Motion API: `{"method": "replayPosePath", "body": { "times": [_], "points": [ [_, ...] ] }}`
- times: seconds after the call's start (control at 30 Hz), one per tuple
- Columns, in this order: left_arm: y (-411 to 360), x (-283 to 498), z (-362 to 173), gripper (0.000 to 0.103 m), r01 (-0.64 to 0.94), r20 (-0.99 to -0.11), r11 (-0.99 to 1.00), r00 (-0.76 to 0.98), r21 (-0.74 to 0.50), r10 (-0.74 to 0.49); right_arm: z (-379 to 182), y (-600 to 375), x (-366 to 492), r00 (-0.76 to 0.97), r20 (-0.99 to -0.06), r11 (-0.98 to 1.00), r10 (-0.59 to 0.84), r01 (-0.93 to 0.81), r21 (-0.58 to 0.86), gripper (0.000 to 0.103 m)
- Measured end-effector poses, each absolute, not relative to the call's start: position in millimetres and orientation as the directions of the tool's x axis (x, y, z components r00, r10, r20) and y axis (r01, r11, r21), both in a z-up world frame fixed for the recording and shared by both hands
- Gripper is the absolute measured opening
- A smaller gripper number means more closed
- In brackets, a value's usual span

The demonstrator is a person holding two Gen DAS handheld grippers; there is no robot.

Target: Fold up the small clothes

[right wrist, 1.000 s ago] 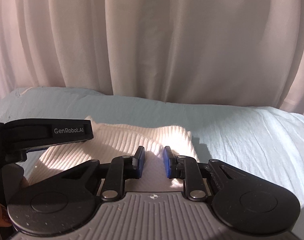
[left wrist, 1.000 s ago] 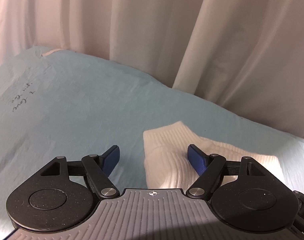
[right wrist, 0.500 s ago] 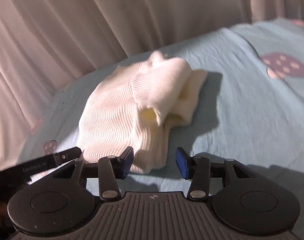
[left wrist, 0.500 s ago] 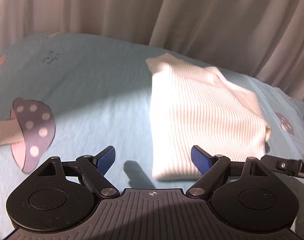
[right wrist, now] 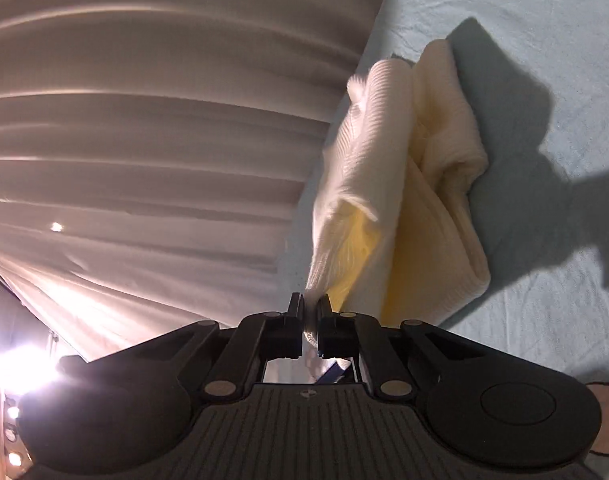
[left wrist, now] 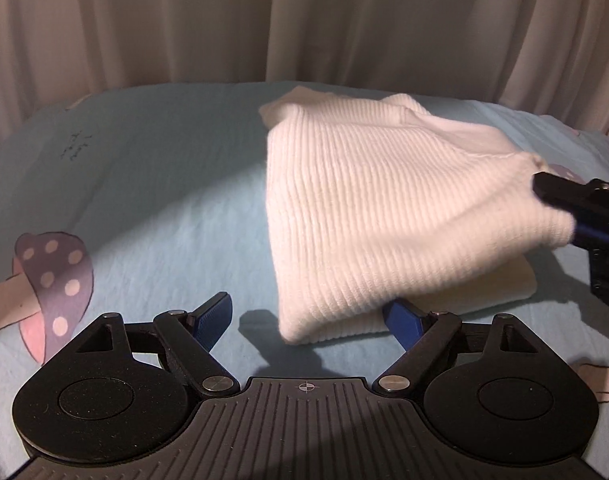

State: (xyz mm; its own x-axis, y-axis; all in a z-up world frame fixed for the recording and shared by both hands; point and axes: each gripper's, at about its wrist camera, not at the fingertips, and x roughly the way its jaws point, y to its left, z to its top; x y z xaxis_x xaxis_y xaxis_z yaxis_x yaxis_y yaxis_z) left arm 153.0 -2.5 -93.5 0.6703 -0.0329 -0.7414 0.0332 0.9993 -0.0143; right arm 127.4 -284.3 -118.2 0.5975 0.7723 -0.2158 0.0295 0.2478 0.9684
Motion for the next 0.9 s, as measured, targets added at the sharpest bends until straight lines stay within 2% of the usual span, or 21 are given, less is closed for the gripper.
{"method": "replayPosePath", "body": {
  "times": [0.03,0.07,0.1,0.13,0.17,0.3,0.4,0.57,0.6,0.7,0.8,0.9],
  "points": [
    [4,154,-94,0.088,0.002,-0.747,1.000,0.665,-0.016,-0.014,-112,-284,127,0.606,-0.295,0.355,0.739,0.022,0.935,0.005],
    [8,155,-95,0.088,-0.021,-0.754,0.999,0.657,-0.025,-0.005,-104,-281,126,0.610,-0.428,0.522,0.668,0.027,0.853,0.005],
    [15,155,-94,0.088,-0.043,-0.765,0.998,0.644,-0.048,-0.009,-99,-274,126,0.606,-0.568,0.692,0.558,0.037,0.721,0.005],
    [20,154,-92,0.088,-0.054,-0.771,0.996,0.637,-0.073,-0.022,-96,-266,125,0.605,-0.658,0.811,0.448,0.036,0.584,0.005],
    [24,153,-91,0.088,-0.059,-0.775,0.994,0.631,-0.090,-0.032,-93,-264,121,0.620,-0.664,0.840,0.418,0.015,0.543,0.005],
    [38,148,-83,0.087,-0.059,-0.788,0.994,0.615,-0.096,-0.039,-77,-262,116,0.649,-0.604,0.804,0.463,-0.020,0.595,0.008],
    [50,138,-72,0.086,-0.107,-0.772,0.988,0.635,-0.111,-0.018,-65,-259,125,0.669,-0.569,0.801,0.478,-0.066,0.595,0.028],
    [48,136,-52,0.087,-0.092,-0.723,0.989,0.691,-0.118,-0.022,-65,-252,141,0.668,-0.549,0.783,0.502,-0.081,0.617,0.029],
    [46,139,-51,0.087,-0.085,-0.722,0.990,0.691,-0.111,-0.022,-65,-247,145,0.664,-0.561,0.798,0.495,-0.091,0.596,0.028],
    [38,149,-48,0.087,-0.076,-0.719,0.991,0.694,-0.111,-0.027,-67,-235,157,0.659,-0.617,0.858,0.430,-0.086,0.506,0.005],
    [31,154,-51,0.087,-0.054,-0.722,0.992,0.690,-0.118,-0.048,-70,-245,153,0.676,-0.580,0.832,0.455,-0.090,0.548,0.005],
    [28,158,-60,0.087,-0.066,-0.751,0.994,0.660,-0.085,-0.020,-82,-248,154,0.659,-0.661,0.894,0.358,-0.037,0.448,0.005]
  ]
}}
